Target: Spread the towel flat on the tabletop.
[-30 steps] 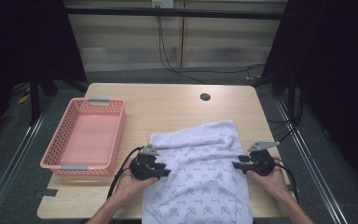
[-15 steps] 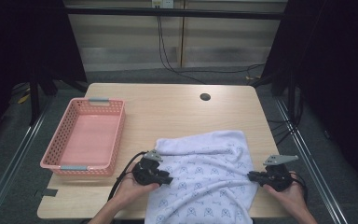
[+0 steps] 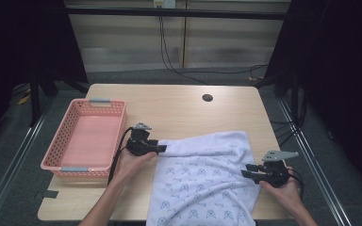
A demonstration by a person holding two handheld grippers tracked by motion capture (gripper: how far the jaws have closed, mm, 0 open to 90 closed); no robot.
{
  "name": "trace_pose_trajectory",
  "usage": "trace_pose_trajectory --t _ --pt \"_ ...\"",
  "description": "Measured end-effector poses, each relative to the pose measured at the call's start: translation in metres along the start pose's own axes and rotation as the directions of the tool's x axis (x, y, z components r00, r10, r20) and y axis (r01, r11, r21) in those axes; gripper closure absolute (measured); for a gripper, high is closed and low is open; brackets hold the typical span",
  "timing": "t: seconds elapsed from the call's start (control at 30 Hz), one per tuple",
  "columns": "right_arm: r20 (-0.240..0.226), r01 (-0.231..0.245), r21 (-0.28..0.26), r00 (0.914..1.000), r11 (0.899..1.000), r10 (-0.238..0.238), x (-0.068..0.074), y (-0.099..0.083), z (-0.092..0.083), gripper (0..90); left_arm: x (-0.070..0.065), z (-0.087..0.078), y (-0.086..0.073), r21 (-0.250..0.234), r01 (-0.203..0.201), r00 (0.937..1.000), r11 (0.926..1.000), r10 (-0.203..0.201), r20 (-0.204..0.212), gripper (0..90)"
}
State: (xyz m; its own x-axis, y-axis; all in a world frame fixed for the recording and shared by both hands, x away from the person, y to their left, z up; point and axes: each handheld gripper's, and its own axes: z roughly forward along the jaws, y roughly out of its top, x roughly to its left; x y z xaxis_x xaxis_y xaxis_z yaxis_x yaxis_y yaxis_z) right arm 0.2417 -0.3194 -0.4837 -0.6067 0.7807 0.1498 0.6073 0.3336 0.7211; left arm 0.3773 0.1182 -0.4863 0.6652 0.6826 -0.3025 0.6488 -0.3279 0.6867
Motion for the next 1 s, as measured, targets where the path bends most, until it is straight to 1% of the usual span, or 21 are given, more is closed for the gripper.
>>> trace_pose_trajectory --t 0.07,0.1,0.13,0.2,0.23,0.27,0.33,0.37,0.43,0.53,0.6,0.63,0.67,0.7,0.73,0.77,0.83,0.9,0.93,0.97,1.0 --pt "0.0 -0.005 -0.005 1.0 1.0 0.005 -0.002 0.0 -0.001 63.6 0.002 0.006 -0.002 0.022 0.0 0.9999 0.9998 0.001 -0.014 47.6" --pt "0.001 -0.006 -0.006 1.0 1.0 0.006 -0.002 0.0 -0.001 63.4 0.003 0.011 -0.003 0.033 -0.002 0.9999 0.9994 0.002 -0.016 51.0" --pt "0.0 -0.007 -0.001 1.0 1.0 0.007 -0.003 -0.001 -0.001 63.2 0.003 0.012 -0.003 0.029 -0.012 0.9999 0.9995 0.013 -0.01 61.2" --pt "0.0 -0.005 0.0 1.0 1.0 0.005 -0.004 -0.001 0.0 62.8 0.004 0.012 0.0 -0.003 -0.027 0.9996 0.9996 0.027 0.005 79.3" --pt "-0.001 -0.014 -0.002 0.9999 1.0 0.014 -0.004 0.0 0.0 62.7 0.004 0.011 0.005 -0.025 -0.021 0.9998 0.9995 0.021 -0.004 82.1" --pt "-0.003 -0.016 -0.003 0.9999 1.0 0.016 -0.004 0.0 0.001 62.7 0.005 0.009 0.01 -0.026 -0.032 0.9995 0.9991 0.032 -0.003 83.1" --pt "-0.001 -0.02 0.003 0.9998 1.0 0.02 -0.005 0.001 0.001 62.6 0.004 0.005 0.025 -0.067 -0.045 0.9989 0.9968 0.044 -0.016 83.5" --pt "-0.001 -0.016 -0.001 0.9999 1.0 0.016 -0.006 0.001 0.002 62.6 0.004 0.003 0.033 -0.073 -0.056 0.9984 0.9958 0.055 -0.014 83.5" --pt "-0.001 -0.018 -0.004 0.9998 1.0 0.018 -0.006 0.001 0.001 62.6 0.004 0.001 0.047 -0.086 -0.071 0.9971 0.9938 0.068 -0.035 82.8" --pt "0.0 -0.02 -0.004 0.9998 1.0 0.02 -0.006 0.001 0.001 62.5 0.009 -0.001 0.067 -0.118 -0.057 0.9972 0.9913 0.051 -0.055 81.3" --pt "-0.004 -0.02 0.001 0.9998 1.0 0.02 -0.007 0.0 0.001 62.5 0.014 0.001 0.074 -0.129 -0.051 0.9969 0.9903 0.043 -0.066 77.4" --pt "-0.003 -0.02 0.001 0.9998 1.0 0.02 -0.007 0.0 0.001 62.5 0.017 0.002 0.078 -0.138 -0.038 0.997 0.9897 0.028 -0.071 75.7" --pt "-0.003 -0.021 0.001 0.9998 1.0 0.021 -0.007 0.0 0.001 62.4 0.02 0.004 0.079 -0.144 -0.018 0.9973 0.9895 0.007 -0.073 67.9" --pt "-0.005 -0.02 0.003 0.9998 1.0 0.02 -0.008 0.0 0.001 62.1 0.023 0.005 0.08 -0.132 -0.008 0.9947 0.9912 -0.005 -0.102 59.8" --pt "-0.004 -0.022 0.004 0.9997 1.0 0.022 -0.008 0.0 0.001 61.9 0.025 0.007 0.079 -0.125 -0.002 0.9946 0.9921 -0.011 -0.103 56.1" --pt "-0.005 -0.023 0.004 0.9997 1.0 0.023 -0.008 -0.001 0.001 61.9 0.025 0.007 0.078 -0.12 0.001 0.9955 0.9928 -0.012 -0.094 55.8" --pt "-0.007 -0.024 0.007 0.9997 1.0 0.024 -0.009 -0.001 0.001 61.6 0.018 0.008 0.071 -0.125 -0.006 0.9978 0.9921 -0.003 -0.066 54.4" --pt "-0.002 -0.021 0.006 0.9998 1.0 0.021 -0.01 -0.001 0.002 60.7 0.007 0.007 0.063 -0.102 -0.035 0.9987 0.9942 0.031 -0.04 56.3" --pt "-0.001 -0.026 0.008 0.9997 1.0 0.026 -0.01 -0.001 0.002 60.5 0.0 0.004 0.058 -0.099 -0.055 0.9984 0.9935 0.054 -0.019 58.2" --pt "0.006 -0.027 0.012 0.9996 1.0 0.027 -0.01 -0.002 0.002 59.9 -0.007 0.002 0.052 -0.084 -0.08 0.9966 0.9932 0.081 0.015 62.2" --pt "0.007 -0.026 0.013 0.9996 1.0 0.026 -0.011 -0.002 0.002 59.2 -0.016 0.0 0.044 -0.067 -0.106 0.9937 0.9921 0.108 0.03 65.4"
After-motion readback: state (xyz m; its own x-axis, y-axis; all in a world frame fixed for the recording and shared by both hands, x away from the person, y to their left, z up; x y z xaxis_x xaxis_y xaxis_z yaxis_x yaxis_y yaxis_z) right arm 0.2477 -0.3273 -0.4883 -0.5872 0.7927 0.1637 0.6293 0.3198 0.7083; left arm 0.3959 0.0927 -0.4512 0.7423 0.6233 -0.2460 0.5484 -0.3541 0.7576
